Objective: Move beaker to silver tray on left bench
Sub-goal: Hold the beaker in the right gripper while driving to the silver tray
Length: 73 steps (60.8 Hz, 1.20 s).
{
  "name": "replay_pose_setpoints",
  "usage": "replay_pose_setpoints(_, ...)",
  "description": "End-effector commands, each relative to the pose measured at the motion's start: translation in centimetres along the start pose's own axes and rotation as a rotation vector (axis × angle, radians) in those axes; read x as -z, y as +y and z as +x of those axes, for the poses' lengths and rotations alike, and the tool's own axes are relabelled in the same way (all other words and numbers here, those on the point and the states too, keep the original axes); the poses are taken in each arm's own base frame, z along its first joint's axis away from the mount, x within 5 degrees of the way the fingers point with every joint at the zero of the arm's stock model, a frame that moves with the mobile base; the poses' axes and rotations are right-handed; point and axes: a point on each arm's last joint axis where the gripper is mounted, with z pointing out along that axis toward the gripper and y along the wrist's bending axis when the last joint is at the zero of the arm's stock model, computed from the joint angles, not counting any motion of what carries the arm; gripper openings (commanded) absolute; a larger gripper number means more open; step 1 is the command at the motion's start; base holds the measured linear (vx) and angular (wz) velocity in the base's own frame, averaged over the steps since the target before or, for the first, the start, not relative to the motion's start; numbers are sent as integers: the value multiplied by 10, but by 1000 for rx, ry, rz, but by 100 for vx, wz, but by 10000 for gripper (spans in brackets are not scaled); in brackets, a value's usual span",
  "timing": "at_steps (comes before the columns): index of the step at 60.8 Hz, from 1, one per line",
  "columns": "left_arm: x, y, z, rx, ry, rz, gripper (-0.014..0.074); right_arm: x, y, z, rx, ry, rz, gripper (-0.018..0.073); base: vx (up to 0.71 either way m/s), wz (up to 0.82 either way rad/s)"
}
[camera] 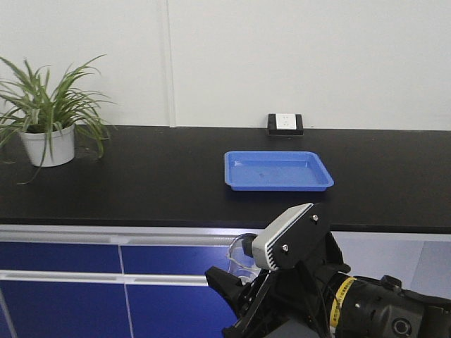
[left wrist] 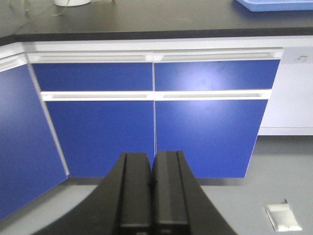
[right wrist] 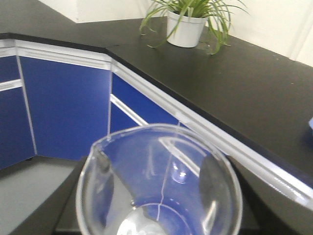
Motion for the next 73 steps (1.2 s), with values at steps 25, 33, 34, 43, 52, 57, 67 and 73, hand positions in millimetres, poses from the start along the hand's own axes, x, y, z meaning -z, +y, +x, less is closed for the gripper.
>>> replay_pose_setpoints(25, -2, 0, -1, 7, -65, 3, 1, 8, 1, -23, -6, -119, -21, -10, -24, 35)
replay_pose_setpoints(33, -2, 0, -1, 7, -65, 3, 1, 8, 1, -23, -6, -119, -21, -10, -15, 70)
replay_pose_setpoints(34, -2, 0, -1, 7, -65, 3, 1, 8, 1, -23, -6, -119, -21, -10, -14, 77)
replay_pose_setpoints(43, -2, 0, -1, 7, -65, 3, 1, 8, 1, -23, -6, -119, -21, -10, -14, 85)
replay_pose_setpoints(52, -2, 0, -1, 7, -65, 3, 1, 8, 1, -23, -6, -119, -21, -10, -13, 93)
replay_pose_setpoints(57, -2, 0, -1, 7, -65, 3, 1, 8, 1, -23, -6, -119, -21, -10, -11, 93)
replay_pose_setpoints(67, -2, 0, -1, 7, -65, 3, 1, 8, 1, -23, -6, -119, -21, -10, -9, 89)
replay_pose_setpoints(73, -2, 0, -1, 7, -65, 3, 1, 8, 1, -23, -6, -119, -21, -10, -5, 85)
